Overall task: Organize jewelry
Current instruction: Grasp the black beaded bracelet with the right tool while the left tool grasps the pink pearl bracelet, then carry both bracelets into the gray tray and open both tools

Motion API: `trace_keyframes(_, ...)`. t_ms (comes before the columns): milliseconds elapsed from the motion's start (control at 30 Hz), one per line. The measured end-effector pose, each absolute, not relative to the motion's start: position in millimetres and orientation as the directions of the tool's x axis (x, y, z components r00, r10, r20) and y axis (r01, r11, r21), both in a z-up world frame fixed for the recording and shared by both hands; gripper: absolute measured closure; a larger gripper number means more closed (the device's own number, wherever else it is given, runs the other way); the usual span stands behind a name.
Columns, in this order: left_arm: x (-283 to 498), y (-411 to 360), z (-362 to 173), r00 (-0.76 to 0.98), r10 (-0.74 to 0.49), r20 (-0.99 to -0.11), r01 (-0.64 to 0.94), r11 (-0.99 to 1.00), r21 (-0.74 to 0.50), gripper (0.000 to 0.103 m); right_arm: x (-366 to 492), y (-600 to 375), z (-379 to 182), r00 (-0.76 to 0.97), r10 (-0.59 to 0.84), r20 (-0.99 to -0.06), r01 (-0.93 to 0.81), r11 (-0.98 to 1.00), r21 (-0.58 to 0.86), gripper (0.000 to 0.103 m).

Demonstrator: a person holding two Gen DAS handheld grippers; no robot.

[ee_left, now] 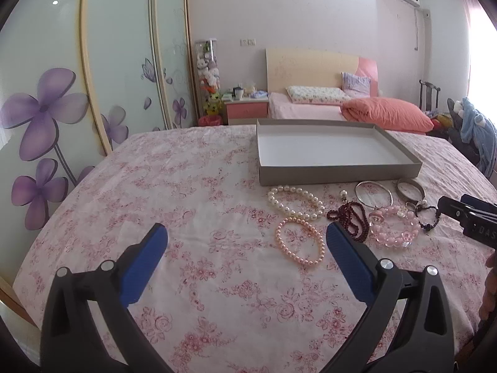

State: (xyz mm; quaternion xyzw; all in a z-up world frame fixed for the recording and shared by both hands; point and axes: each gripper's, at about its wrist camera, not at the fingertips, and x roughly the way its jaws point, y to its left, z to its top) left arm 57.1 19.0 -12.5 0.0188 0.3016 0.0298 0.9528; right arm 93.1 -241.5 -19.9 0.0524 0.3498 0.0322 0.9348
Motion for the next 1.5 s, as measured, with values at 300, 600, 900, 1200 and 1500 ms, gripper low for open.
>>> trace_keyframes(300,87.9,21.7,-20.5,0.760,0.022,-0.649,-0.008,1.000,0.025,0.004,128.7,-268.0,-50.6,0.637,0.023,-0.771,0.097,0.989,0.110,0.066)
trace_keyframes(600,107.6,12.3,-33.8,0.703,-0.018,-0.711,0.048,0.999,0.022,0.011,133.5,-268.5,-58.0,0.605,-0.006,-0.796,0.102,0.992,0.070,0.091)
trace_keyframes(900,130.4,16.9,-52.8,0.617,-0.062,-0.785,0.054,0.998,-0.036,0.032,122.9,-277.2,-48.8,0.649,0.040,-0.760,0.095,0.987,0.133,0.091)
trace_keyframes(1200,142.7,8.4,-68.7,0.559,-0.073,-0.826,0.059,0.997,-0.048,0.065,125.8,-269.8,-44.5,0.665,0.076,-0.743,0.045,0.989,0.141,0.091)
trace_keyframes(1500,135.6,11.3,-68.2,0.562,-0.097,-0.821,0.067,0.995,-0.072,0.096,120.9,-267.7,-40.3,0.683,0.093,-0.725,0.029,0.988,0.154,0.091)
